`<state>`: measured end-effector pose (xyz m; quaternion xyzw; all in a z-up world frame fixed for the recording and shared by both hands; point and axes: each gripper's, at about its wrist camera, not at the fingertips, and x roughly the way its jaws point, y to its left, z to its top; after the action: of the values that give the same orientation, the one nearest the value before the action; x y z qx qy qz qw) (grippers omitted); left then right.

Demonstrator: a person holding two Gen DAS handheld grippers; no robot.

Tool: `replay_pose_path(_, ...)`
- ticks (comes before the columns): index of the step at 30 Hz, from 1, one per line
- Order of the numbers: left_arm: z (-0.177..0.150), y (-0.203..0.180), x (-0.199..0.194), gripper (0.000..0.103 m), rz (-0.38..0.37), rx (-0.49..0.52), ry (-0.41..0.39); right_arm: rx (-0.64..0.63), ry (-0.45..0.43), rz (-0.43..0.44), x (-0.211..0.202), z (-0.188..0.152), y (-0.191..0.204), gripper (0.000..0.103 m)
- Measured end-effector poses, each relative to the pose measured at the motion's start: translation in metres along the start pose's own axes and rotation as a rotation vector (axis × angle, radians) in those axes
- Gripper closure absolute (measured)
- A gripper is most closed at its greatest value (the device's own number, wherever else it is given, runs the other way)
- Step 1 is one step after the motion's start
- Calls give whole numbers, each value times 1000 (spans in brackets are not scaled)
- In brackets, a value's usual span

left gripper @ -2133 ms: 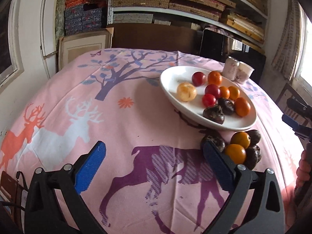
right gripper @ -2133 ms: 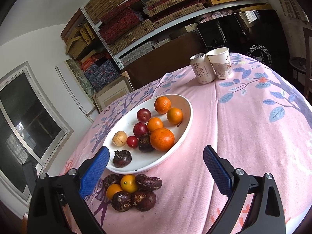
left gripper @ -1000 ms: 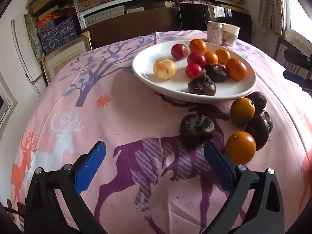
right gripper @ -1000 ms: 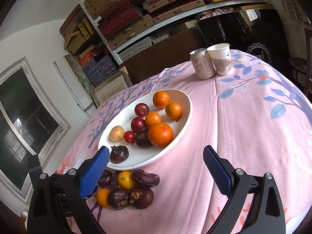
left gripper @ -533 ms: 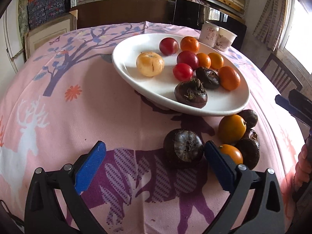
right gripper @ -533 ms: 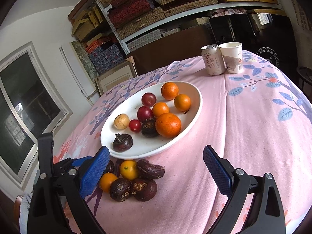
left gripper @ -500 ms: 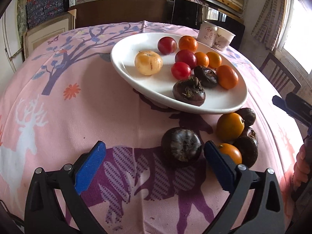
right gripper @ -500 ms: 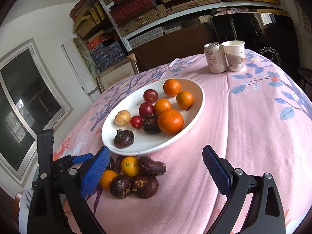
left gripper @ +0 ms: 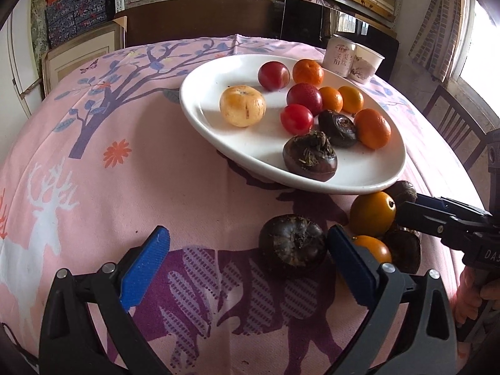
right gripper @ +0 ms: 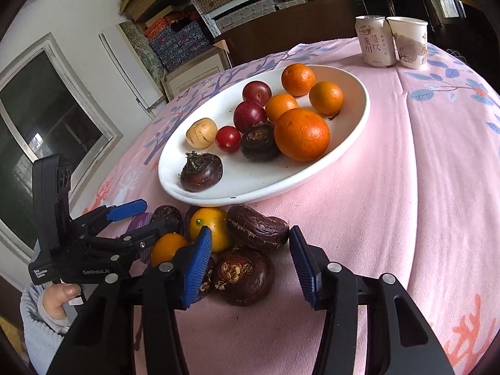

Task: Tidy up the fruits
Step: 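Grasp a dark purple fruit with the right tool while the left tool grasps another dark fruit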

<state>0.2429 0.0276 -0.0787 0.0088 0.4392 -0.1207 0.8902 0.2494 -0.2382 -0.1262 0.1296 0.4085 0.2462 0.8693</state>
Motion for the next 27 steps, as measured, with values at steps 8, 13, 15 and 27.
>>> replay_pose_path(8,-4,-9,-4,6,-40,26,-15,47,37,82,2,-2,-10,62)
replay_pose_path(13,-7,-21,-13,20,-7,98,-55,-8,23,81,-7,-6,2,62)
replay_pose_path(15,-7,-22,-13,22,-11,107,-55,4,28,68,-6,-6,-1,62)
replay_pose_path(27,-13,-20,-14,59,-42,106,-39,15,-20,69,-21,-4,-5,62)
